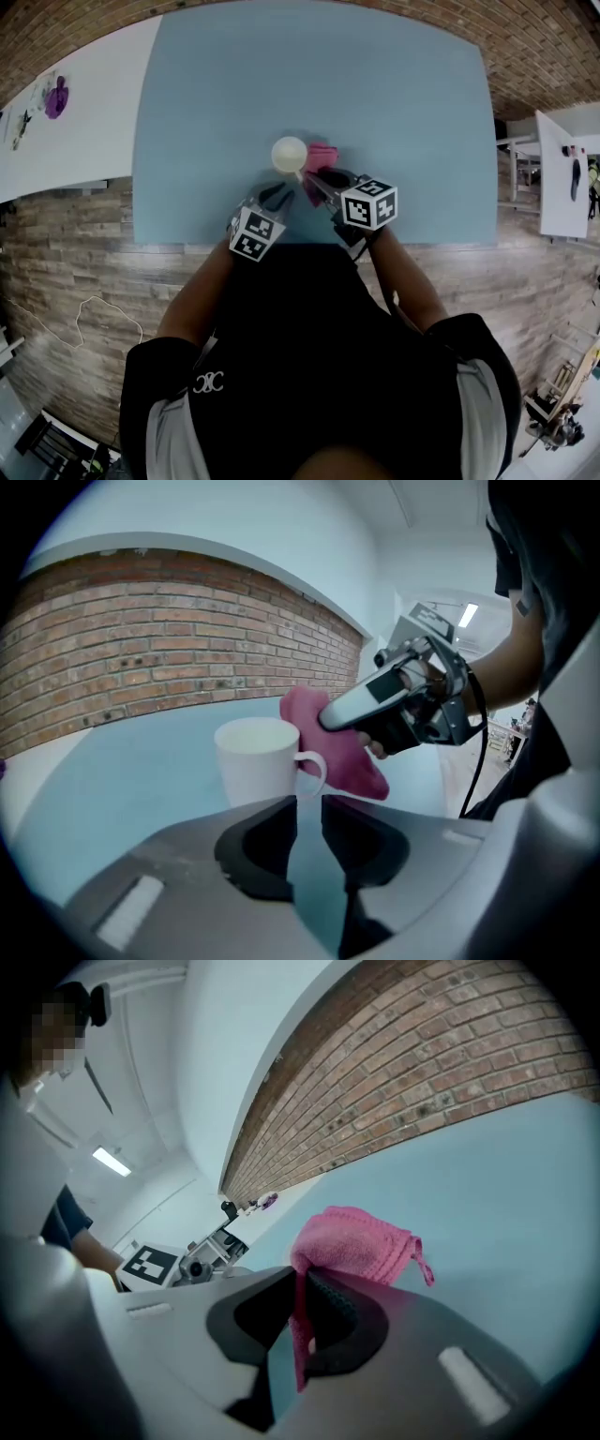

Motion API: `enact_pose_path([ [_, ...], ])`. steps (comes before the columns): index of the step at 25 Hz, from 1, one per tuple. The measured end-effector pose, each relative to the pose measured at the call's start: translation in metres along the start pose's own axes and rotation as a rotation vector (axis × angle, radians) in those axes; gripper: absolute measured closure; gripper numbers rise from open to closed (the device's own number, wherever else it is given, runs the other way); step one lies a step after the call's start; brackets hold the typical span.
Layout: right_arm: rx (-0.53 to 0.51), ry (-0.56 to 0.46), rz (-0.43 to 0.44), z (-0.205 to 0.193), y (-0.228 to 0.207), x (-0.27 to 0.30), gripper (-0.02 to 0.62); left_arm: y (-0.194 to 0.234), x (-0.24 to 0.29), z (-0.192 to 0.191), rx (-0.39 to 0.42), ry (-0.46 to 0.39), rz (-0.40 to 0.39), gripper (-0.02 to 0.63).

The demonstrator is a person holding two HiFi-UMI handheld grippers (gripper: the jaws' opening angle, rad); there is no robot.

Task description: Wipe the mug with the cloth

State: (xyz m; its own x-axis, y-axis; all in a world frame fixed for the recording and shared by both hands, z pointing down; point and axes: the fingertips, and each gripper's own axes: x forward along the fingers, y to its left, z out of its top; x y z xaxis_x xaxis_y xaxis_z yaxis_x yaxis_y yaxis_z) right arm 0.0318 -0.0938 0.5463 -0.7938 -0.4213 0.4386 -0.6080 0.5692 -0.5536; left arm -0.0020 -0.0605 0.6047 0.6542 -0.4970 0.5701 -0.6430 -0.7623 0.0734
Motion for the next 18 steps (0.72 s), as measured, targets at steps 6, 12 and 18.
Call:
enact_pose_path([
  [6,0.164,-0.054,-0.195,-0.005,0.008,-0.004,0.555,0.008,-0.003,-0.001,-0.03,-0.004,0.029,0.512],
  [12,0.396,-0.068,-0.205,-0.011,0.023,0.0,0.555,0.003,0.0,-0.002,-0.035,0.004,0.004,0.514],
  [18,0.524,-0.11,-0.25,-0.009,0.021,-0.01,0.555,-0.008,0.014,0.01,0.027,0.011,-0.041,0.53],
])
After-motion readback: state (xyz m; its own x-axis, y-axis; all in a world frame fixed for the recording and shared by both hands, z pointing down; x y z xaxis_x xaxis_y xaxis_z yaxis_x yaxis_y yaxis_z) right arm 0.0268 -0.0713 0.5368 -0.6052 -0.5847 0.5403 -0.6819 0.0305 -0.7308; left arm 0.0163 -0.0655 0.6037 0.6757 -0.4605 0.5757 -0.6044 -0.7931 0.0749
